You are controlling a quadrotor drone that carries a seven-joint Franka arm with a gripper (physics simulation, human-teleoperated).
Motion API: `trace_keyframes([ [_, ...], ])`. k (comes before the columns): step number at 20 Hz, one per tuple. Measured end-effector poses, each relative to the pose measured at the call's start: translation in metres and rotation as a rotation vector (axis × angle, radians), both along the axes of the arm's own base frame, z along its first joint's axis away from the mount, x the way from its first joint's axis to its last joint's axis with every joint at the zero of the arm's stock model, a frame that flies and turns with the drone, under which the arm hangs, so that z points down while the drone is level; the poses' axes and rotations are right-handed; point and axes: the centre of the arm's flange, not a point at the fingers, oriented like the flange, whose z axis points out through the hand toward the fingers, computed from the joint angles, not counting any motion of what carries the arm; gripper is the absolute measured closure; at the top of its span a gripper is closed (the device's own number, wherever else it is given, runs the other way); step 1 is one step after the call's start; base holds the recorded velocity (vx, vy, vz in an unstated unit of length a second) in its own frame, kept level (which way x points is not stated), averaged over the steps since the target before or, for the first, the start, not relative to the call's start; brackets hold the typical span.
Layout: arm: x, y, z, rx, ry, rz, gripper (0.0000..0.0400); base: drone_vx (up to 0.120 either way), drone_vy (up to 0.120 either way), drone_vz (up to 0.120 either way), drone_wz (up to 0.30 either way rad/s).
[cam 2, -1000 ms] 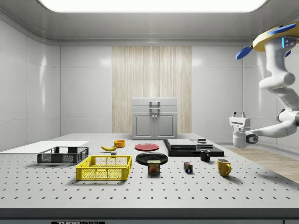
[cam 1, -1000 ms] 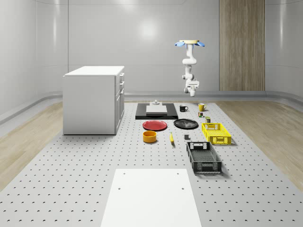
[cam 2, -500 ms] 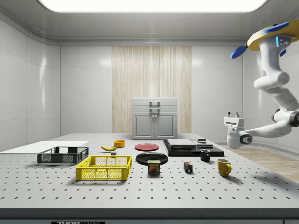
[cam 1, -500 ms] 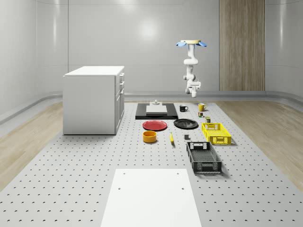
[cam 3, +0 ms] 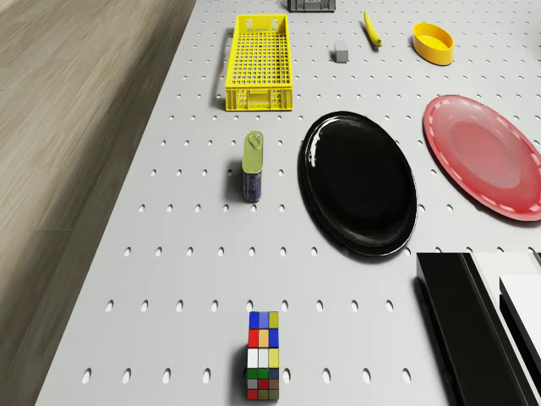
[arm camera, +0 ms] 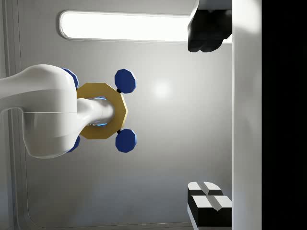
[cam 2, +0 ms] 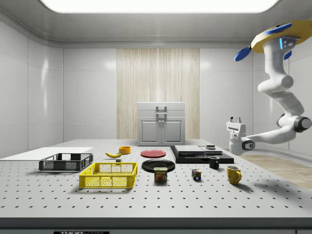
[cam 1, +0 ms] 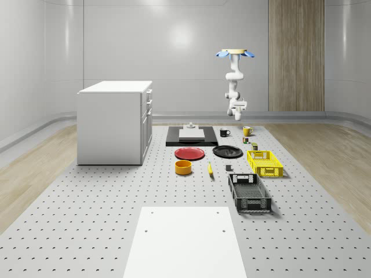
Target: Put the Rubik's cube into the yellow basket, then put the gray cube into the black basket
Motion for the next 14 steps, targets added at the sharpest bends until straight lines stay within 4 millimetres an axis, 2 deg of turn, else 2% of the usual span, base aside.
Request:
trace_keyframes([
  [8, -0.001, 0.013, -0.002, -0.137, -0.006, -0.004, 0.0000, 0.120, 0.000, 0.000, 0.000],
  [11, -0.001, 0.025, -0.005, -0.257, -0.008, -0.007, 0.0000, 0.120, 0.000, 0.000, 0.000],
  [14, -0.001, 0.043, -0.012, -0.452, -0.010, -0.013, 0.0000, 0.120, 0.000, 0.000, 0.000],
])
